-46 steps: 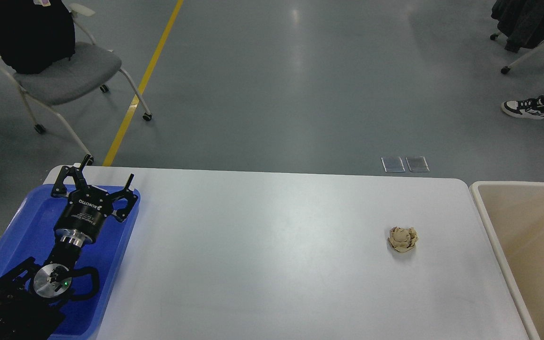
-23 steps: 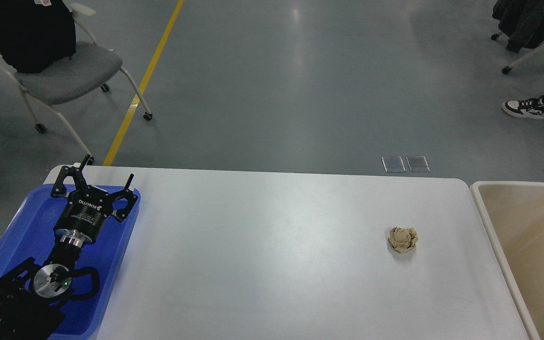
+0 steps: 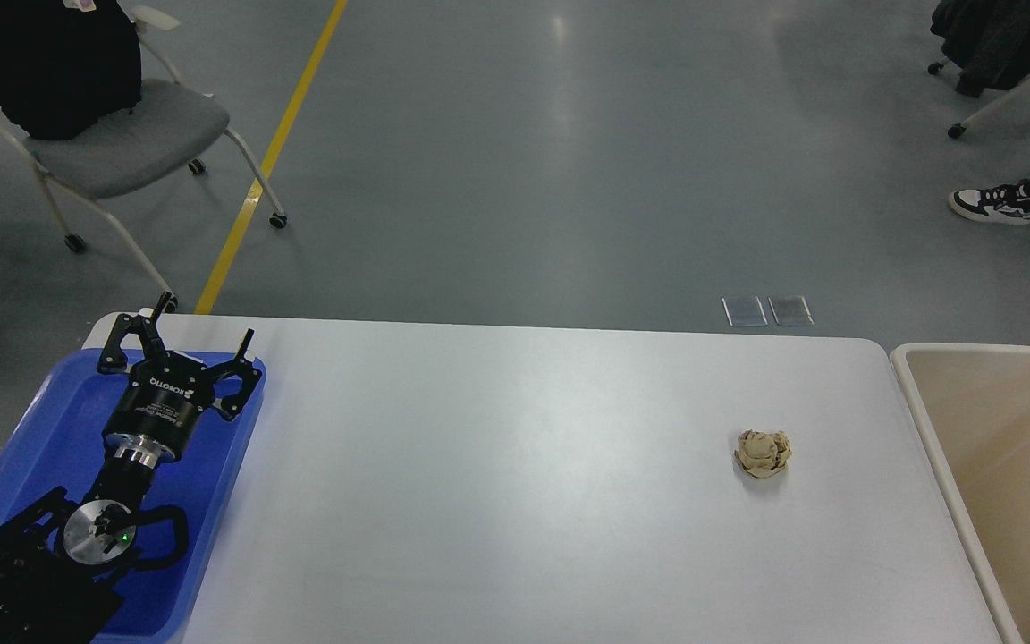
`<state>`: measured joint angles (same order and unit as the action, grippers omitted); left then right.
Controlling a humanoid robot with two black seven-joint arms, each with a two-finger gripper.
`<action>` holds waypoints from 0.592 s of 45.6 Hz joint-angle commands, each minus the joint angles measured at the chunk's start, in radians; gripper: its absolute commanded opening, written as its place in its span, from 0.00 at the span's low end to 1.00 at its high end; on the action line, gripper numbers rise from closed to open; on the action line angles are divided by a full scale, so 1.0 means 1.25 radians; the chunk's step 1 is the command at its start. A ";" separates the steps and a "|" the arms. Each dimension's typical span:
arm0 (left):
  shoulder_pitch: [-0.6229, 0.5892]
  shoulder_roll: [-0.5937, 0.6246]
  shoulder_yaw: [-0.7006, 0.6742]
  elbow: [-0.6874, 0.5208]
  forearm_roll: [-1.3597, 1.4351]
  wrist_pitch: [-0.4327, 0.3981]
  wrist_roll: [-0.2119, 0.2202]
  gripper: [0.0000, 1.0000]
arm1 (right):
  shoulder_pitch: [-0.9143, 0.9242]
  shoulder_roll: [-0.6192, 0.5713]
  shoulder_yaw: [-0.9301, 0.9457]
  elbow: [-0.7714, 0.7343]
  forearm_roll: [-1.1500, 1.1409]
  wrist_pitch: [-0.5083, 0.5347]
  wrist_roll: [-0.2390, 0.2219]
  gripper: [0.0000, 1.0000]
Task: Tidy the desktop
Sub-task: 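Bring the empty right gripper back over the table toward the paper ball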
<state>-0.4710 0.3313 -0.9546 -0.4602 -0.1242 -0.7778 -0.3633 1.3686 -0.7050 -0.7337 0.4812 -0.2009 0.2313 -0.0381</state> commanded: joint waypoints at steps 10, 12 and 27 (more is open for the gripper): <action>0.000 0.000 0.000 0.000 0.000 0.000 0.001 0.99 | 0.414 0.008 -0.309 0.452 -0.036 -0.056 0.000 1.00; -0.001 0.000 0.000 0.000 0.000 0.000 0.001 0.99 | 0.452 0.028 -0.332 0.487 -0.036 -0.065 0.000 1.00; 0.000 0.000 0.000 0.000 0.000 -0.001 0.001 0.99 | 0.617 0.208 -0.406 0.652 -0.026 -0.067 0.000 1.00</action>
<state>-0.4721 0.3313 -0.9541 -0.4602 -0.1241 -0.7786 -0.3620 1.9757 -0.5924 -1.1558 1.1268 -0.2404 0.1581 -0.0383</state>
